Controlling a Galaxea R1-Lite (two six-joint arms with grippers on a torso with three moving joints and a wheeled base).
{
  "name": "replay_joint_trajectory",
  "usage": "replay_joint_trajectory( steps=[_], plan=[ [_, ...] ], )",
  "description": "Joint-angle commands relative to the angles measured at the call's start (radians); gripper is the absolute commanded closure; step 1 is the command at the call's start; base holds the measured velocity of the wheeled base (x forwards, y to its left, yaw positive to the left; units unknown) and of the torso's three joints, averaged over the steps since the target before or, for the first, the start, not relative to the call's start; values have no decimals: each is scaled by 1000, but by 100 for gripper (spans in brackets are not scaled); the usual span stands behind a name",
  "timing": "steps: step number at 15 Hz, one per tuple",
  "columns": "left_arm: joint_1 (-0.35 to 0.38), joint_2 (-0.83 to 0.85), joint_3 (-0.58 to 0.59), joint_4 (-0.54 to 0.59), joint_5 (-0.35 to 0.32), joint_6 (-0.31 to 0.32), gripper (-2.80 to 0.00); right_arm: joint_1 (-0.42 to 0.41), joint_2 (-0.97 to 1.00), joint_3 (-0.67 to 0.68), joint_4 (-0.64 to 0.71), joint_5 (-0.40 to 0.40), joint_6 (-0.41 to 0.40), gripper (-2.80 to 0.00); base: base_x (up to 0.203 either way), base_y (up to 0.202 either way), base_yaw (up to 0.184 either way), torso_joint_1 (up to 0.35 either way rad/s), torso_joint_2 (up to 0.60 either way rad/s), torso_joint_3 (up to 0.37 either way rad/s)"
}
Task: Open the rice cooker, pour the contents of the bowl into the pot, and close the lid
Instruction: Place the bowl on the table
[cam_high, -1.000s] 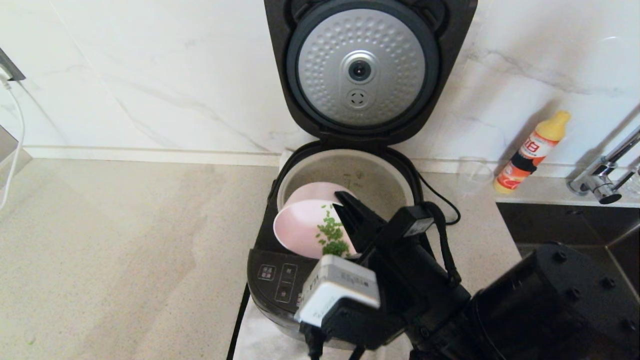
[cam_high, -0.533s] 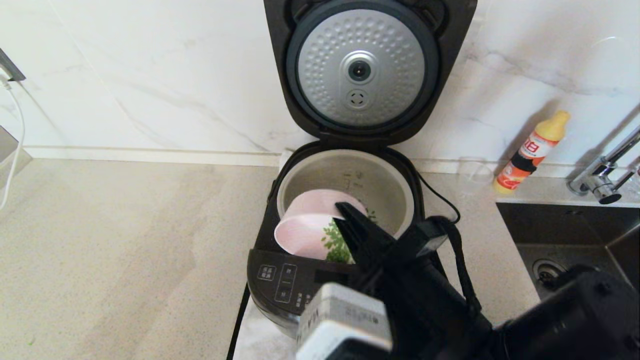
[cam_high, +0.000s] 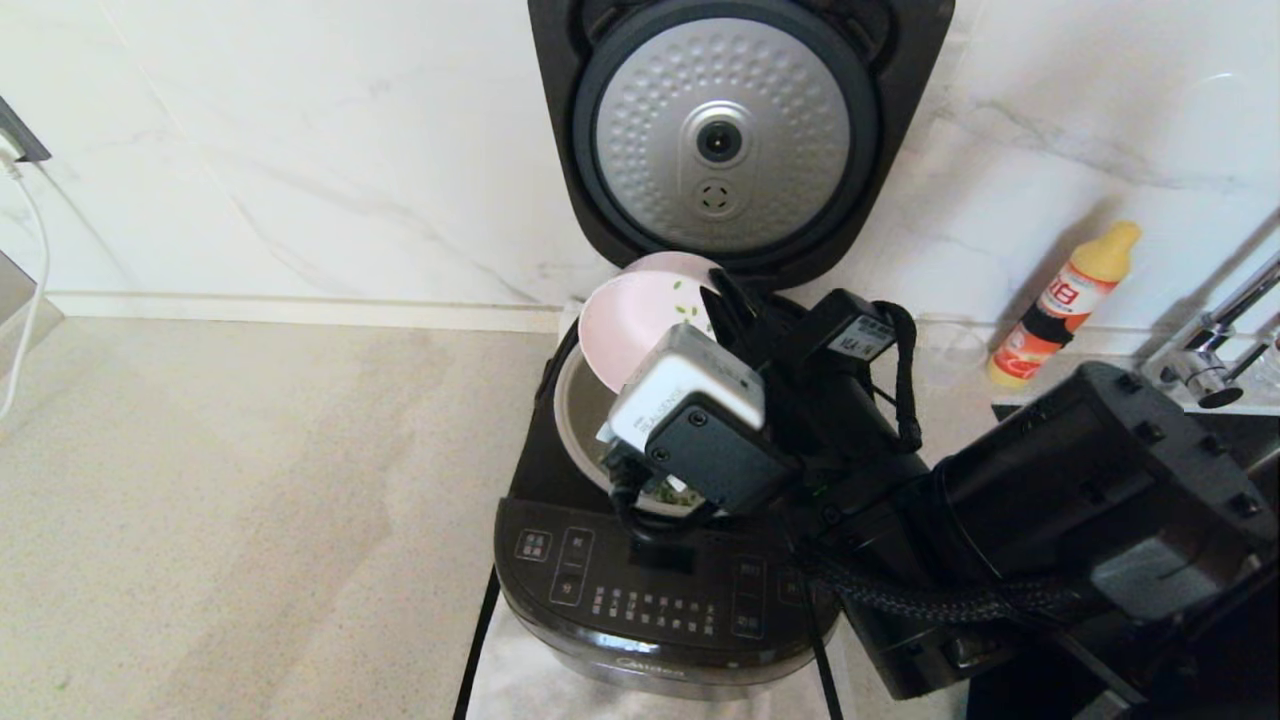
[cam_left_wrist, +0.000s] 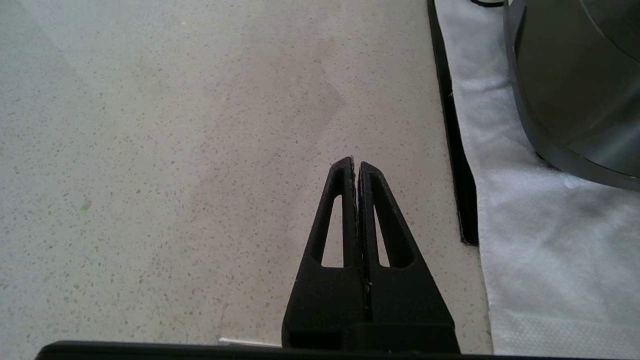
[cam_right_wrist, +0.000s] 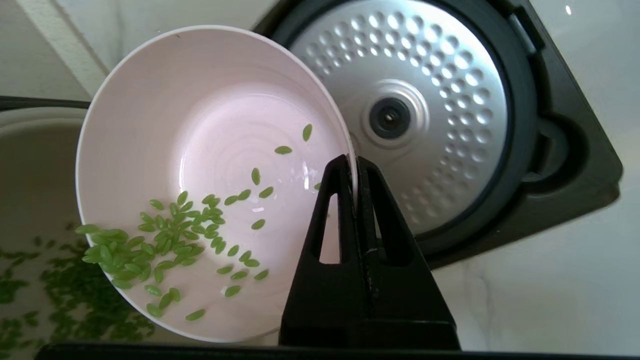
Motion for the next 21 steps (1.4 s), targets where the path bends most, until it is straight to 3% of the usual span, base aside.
replay_joint_trajectory(
  steps=[1, 6, 14, 21],
  plan=[
    [0, 0, 9, -1, 1, 0, 0, -1, -22, -9, -4, -69, -4, 0, 0, 0, 0, 0, 0, 0],
    [0, 0, 9, -1, 1, 0, 0, 4, -63, 0, 59, -142, 57, 0, 0, 0, 0, 0, 0, 0],
    [0, 0, 9, -1, 1, 0, 0, 81, -261, 6, 447, -153, 347, 0, 0, 0, 0, 0, 0, 0],
    [0, 0, 9, -1, 1, 0, 0, 83, -474, 124, 506, -157, 386, 0, 0, 0, 0, 0, 0, 0]
  ],
)
